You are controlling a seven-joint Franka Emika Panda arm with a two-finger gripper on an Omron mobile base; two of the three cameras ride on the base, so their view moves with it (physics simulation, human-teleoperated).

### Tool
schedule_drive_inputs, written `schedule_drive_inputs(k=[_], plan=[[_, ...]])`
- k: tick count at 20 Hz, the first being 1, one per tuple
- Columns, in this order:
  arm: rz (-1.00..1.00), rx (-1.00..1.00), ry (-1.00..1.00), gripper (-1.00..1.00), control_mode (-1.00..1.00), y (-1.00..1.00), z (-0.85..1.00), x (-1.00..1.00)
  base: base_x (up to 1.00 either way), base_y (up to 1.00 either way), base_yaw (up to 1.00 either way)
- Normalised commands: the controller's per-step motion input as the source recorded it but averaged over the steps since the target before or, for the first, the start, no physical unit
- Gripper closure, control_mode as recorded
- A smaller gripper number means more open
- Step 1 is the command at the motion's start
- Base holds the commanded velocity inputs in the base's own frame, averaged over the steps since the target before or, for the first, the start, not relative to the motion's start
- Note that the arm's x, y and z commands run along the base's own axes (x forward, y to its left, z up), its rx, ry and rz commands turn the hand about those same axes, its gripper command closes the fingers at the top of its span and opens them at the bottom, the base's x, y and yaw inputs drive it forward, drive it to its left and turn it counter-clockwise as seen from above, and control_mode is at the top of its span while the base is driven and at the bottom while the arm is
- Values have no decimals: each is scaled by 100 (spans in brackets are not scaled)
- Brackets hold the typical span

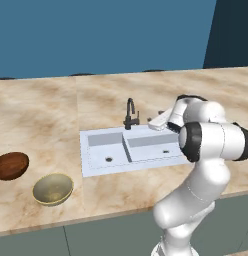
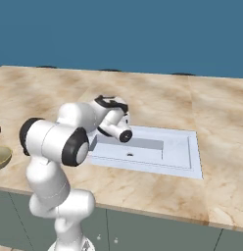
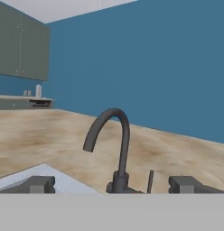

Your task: Rinse each bowl for a few seconds and place them down in the sink or on the counter.

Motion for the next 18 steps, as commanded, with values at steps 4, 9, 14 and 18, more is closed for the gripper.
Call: schedule_drive_inputs(k=[4,9,14,18], plan=[[0,2,0,-100,-100,6,-9,46,0,0,0],[0,2,0,-100,-100,13,-13,41,0,0,0],[0,0,0,-100,-100,13,-22,34,0,0,0],[0,0,-3,-100,-100,0,-15,44,0,0,0]])
